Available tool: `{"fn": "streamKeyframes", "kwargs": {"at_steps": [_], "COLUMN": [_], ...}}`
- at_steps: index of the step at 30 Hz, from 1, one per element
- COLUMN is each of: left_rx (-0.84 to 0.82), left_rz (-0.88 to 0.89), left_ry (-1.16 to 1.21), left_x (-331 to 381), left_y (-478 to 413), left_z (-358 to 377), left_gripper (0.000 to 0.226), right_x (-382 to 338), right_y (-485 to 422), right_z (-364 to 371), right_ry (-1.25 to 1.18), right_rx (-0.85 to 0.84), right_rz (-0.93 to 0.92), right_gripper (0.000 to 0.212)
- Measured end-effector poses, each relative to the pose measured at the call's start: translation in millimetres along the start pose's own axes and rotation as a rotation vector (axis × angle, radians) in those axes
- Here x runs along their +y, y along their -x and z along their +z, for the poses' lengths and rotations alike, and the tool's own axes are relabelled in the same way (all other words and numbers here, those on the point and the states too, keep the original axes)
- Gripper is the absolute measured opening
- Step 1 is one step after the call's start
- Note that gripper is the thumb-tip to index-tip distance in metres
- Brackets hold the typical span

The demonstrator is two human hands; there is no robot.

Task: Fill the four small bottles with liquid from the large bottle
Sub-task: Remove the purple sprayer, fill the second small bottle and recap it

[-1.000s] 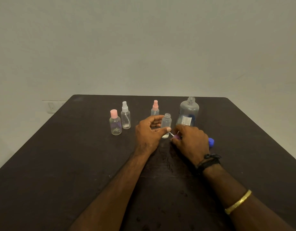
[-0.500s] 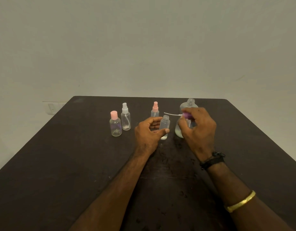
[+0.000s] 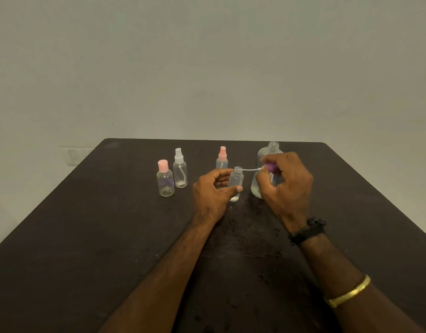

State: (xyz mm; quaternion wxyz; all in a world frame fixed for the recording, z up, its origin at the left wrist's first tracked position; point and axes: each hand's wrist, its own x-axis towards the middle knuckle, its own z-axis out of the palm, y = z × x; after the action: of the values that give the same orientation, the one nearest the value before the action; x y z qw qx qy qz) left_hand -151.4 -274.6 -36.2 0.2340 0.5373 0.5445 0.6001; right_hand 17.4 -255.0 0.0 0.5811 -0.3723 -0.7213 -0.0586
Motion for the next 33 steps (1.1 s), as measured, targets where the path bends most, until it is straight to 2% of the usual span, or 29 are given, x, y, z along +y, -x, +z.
{"fn": "streamKeyframes", "kwargs": {"at_steps": [5, 10, 17, 33], "left_rx": [-0.022, -0.04, -0.028, -0.025], "left_rz": [0.001, 0.001, 0.011, 0.054], "left_ry": [0.005, 0.006, 0.011, -0.007], "left_x": [2.7, 4.7, 4.5, 1.5], "left_y": [1.0, 3.4, 3.2, 2.9], "left_z": [-0.8, -1.3, -1.2, 2.0], "left_gripper": [0.05, 0.048, 0.046, 0.046], "right_x": [-7.9, -14.7, -6.0, -2.7], "right_y": [-7.0, -11.1, -4.6, -6.2], "right_z": [1.6, 7.0, 17.6, 20.9], "right_ry": [-0.055, -0.154, -0.178, -0.191], "right_rx": [-0.005, -0.084, -0.235, -0.249], "right_rz": [0.01, 0.117, 0.101, 0.169], "right_gripper": [0.028, 0.043, 0.042, 0.028]}}
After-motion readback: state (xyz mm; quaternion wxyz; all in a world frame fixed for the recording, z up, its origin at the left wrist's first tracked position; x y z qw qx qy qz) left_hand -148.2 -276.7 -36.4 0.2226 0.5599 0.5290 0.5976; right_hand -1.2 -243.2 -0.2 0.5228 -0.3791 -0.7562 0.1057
